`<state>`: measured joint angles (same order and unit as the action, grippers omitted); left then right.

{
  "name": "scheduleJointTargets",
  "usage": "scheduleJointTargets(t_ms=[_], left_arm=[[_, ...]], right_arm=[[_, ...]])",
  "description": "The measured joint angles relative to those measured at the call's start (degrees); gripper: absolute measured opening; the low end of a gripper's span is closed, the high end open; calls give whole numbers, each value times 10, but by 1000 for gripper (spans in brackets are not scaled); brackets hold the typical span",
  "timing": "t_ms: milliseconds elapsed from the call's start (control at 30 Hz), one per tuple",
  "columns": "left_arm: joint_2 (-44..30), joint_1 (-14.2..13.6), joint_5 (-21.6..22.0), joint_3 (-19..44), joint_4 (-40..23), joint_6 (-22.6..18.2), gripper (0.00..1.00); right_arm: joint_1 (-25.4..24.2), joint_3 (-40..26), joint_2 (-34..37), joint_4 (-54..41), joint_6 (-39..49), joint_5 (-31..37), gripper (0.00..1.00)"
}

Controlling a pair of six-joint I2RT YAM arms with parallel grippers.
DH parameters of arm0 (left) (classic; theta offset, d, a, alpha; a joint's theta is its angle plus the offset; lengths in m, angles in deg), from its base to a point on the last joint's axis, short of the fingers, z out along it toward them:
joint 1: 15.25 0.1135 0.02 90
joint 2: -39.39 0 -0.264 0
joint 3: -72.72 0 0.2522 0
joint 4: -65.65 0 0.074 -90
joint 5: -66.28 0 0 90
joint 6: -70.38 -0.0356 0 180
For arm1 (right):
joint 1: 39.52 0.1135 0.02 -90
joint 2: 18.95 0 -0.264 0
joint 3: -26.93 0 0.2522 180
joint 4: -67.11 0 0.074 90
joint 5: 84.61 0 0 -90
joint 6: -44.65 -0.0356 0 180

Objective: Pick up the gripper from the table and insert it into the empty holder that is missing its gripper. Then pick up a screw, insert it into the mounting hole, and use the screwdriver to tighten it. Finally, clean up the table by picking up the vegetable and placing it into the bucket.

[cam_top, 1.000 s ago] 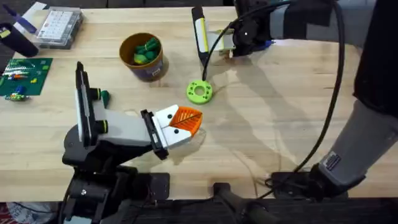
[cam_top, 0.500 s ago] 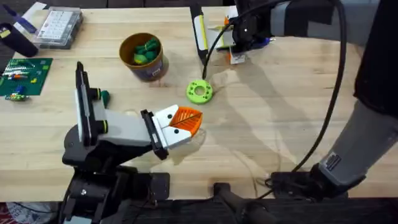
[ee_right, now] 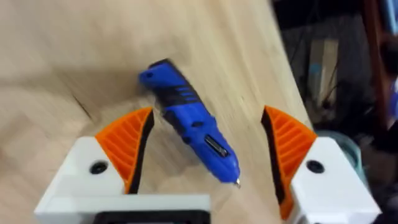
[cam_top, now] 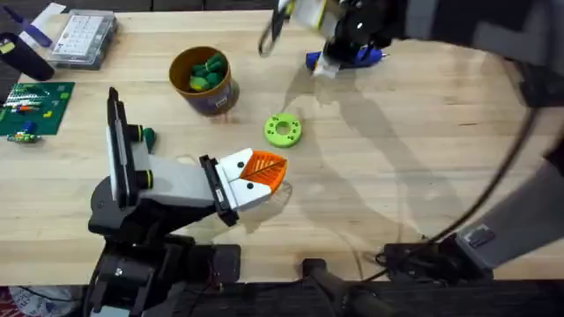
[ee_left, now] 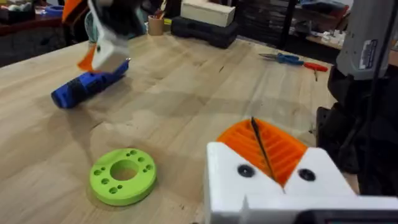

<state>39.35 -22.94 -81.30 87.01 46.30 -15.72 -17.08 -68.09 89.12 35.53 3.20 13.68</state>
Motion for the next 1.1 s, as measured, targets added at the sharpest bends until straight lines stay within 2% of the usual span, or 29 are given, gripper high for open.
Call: scheduleJointTargets(t_ms=[300,433,767,1100], left_arm=[[0,0,0,0,0,0,19],[0,0,0,0,0,0,19],[0,0,0,0,0,0,19],[0,0,0,0,0,0,19]], right_arm=[[0,0,-147,-100,-278,-2,993],[0,0,-209,-169,-368,-4,993],[0,0,-322,-293,-518,-6,992],[0,0,-322,-293,-518,-6,992]])
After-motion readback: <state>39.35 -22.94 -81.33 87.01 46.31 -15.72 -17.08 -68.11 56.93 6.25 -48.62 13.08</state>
